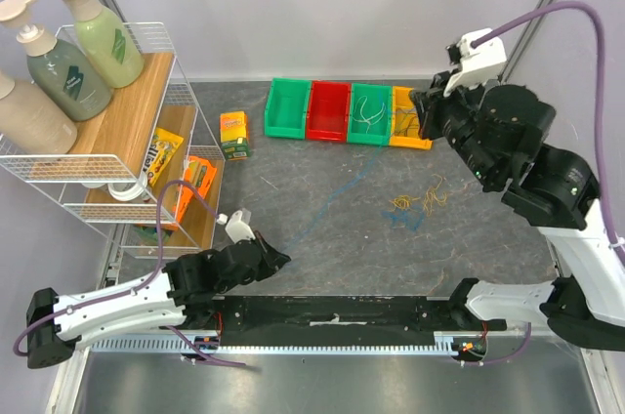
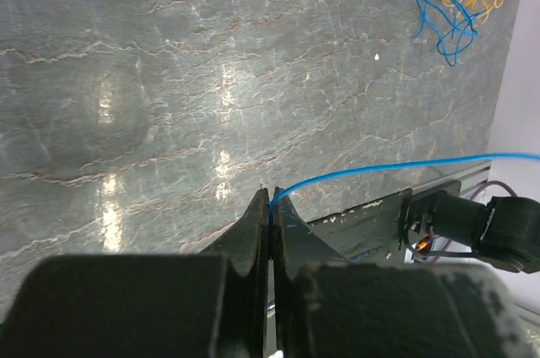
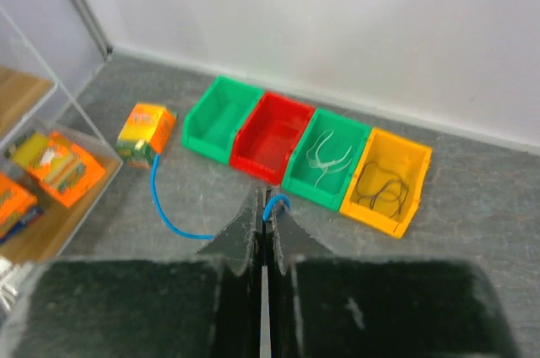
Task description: Untangle the cables
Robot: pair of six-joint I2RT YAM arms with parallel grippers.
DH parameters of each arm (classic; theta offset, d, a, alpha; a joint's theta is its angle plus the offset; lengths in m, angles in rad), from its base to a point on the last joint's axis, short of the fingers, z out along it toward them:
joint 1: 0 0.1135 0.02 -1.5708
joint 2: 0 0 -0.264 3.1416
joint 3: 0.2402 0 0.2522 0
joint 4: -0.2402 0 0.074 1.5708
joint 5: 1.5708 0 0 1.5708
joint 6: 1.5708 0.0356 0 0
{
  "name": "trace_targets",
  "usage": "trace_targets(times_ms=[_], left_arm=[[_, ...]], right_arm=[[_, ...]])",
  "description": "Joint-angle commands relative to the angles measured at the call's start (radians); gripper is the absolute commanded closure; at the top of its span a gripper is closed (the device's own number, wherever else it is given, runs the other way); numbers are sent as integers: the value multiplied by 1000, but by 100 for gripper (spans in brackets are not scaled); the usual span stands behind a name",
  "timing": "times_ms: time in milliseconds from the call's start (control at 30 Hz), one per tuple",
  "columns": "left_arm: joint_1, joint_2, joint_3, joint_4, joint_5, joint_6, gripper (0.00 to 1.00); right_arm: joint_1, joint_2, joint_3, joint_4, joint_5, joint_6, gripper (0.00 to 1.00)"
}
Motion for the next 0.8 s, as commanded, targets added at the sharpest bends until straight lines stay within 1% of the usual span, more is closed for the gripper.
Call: trace_targets(times_ms=[0, 67, 167, 267, 300, 367, 467, 600, 667, 733, 767], left_arm=[[-4, -32, 67, -41, -15, 72, 98], [-4, -34, 103, -29, -3, 113, 98], [-4, -14, 162, 0, 23, 187, 98], [-6, 35, 211, 17, 50, 227, 98], [-4, 60, 220, 19, 51, 233, 98], [-3, 116, 237, 20, 56, 242, 98], [-6, 230, 261, 20, 72, 261, 98], [-3, 400, 321, 78, 134, 319, 98], [-3, 477, 356, 106, 154, 336, 98], [-1, 541, 395, 124, 172, 354, 95], [-1, 569, 413, 124, 178, 363, 90]], right_arm=[[-3, -17, -188, 70, -177, 20, 100], [-3, -18, -322, 108, -289, 61, 100], [-3, -22, -579, 209, -490, 132, 100], [-3, 12, -760, 315, -680, 192, 100], [-3, 26, -813, 344, -709, 206, 100], [-3, 55, -888, 366, -711, 219, 100], [-3, 66, -972, 381, -653, 235, 100], [-3, 98, -1051, 450, -711, 258, 100], [-3, 119, -1072, 473, -738, 266, 98], [-3, 130, -1092, 495, -752, 279, 96], [-3, 132, -1101, 505, -757, 288, 95]])
